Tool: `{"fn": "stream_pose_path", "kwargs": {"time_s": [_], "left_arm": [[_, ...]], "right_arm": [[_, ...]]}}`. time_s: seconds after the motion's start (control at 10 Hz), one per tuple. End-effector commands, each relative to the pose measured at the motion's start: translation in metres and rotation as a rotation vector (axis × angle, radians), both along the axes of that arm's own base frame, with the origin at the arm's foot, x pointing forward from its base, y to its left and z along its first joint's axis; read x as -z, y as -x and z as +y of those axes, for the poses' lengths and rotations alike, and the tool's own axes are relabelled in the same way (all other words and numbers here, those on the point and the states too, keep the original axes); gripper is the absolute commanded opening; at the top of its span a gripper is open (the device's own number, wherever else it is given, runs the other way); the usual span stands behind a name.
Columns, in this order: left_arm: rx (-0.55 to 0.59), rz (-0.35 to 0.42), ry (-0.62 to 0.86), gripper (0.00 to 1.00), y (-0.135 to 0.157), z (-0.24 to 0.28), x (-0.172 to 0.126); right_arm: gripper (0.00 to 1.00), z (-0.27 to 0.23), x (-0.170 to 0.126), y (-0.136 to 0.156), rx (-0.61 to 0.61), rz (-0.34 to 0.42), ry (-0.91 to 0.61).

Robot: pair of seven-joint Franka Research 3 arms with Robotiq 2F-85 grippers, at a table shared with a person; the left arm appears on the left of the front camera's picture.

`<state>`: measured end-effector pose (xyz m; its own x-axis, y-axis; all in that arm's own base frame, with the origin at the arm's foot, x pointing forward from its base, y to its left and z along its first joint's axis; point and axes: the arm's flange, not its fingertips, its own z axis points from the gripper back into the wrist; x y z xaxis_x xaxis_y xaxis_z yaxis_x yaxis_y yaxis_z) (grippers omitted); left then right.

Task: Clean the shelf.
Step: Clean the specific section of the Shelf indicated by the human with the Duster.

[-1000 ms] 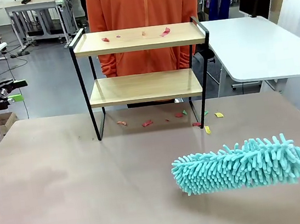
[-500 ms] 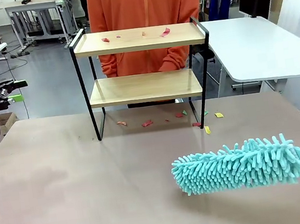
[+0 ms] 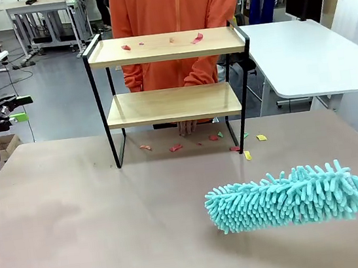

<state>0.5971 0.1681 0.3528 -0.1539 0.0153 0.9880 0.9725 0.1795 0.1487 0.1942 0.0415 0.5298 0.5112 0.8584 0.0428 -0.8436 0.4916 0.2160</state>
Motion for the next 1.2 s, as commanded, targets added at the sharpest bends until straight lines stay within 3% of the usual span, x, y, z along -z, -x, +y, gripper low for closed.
{"fn": "stream_pose_path", "kwargs": {"time_s": [0.0, 1.0, 1.1], "left_arm": [[0.003, -0.009, -0.006, 1.00, 0.003, 0.001, -0.003], [0.003, -0.009, -0.006, 1.00, 0.003, 0.001, -0.003], [0.003, -0.009, -0.006, 1.00, 0.003, 0.001, -0.003]], "right_arm": [[0.13, 0.004, -0.001, -0.001, -0.001, -0.006, -0.020], [0.13, 0.000, 0.000, 0.000, 0.000, 0.000, 0.000], [0.13, 0.025, -0.003, -0.010, 0.048, -0.020, 0.021]]}}
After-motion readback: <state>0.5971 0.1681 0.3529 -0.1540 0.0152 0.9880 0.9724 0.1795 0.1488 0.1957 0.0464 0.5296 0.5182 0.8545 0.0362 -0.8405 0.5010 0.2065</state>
